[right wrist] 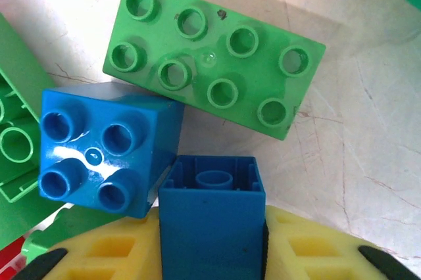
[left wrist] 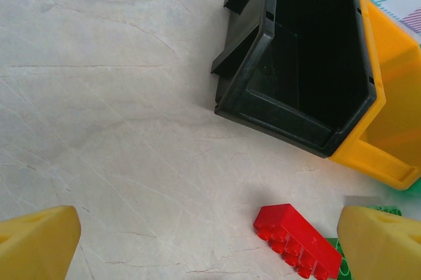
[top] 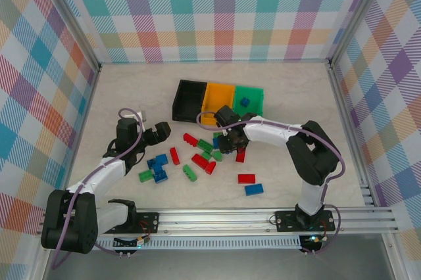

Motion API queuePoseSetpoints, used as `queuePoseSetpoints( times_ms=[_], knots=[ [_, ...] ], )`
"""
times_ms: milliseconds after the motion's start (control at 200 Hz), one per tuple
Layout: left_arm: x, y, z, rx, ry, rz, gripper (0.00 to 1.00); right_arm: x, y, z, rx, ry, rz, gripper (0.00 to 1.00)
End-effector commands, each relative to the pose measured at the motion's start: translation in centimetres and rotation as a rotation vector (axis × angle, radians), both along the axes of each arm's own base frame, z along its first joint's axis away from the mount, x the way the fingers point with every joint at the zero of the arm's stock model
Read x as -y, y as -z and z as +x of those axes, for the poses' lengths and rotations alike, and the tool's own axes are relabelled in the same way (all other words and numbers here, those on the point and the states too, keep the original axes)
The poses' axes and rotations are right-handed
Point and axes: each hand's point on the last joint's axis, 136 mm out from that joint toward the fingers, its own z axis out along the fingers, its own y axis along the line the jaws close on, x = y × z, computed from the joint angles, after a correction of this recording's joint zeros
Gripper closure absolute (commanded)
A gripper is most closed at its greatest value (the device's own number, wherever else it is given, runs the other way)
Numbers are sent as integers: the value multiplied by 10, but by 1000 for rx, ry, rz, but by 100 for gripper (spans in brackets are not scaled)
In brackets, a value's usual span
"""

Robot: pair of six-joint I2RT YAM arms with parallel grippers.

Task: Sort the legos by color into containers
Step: Pick up the lego from the center of the table, then place the lego in the container.

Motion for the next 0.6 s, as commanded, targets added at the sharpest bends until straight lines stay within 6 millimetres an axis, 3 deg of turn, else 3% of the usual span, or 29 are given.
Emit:
queuePoseSetpoints(
  times_ms=[0,105,200,300,390,495,595],
  knots=[
    [3,-11,6,35,9,10,0,1,-23,7,58,-1,-4,64],
    [4,-11,5,35,12,7,0,9,-55,26,156,20,13,64],
    [4,-11,6,34,11,6,0,27,-82,54,225,90,42,64],
    [4,-11,5,32,13,6,0,49,-98,86,264,178,81,63],
    [2,-11,5,32,7,12,0,59,-103,103,284,209,63,58],
    [2,-11,5,34,5,19,0,54,-105,106,275,196,74,39],
    [0,-12,4,35,1,25,0,35,-101,91,237,145,136,35]
  ],
)
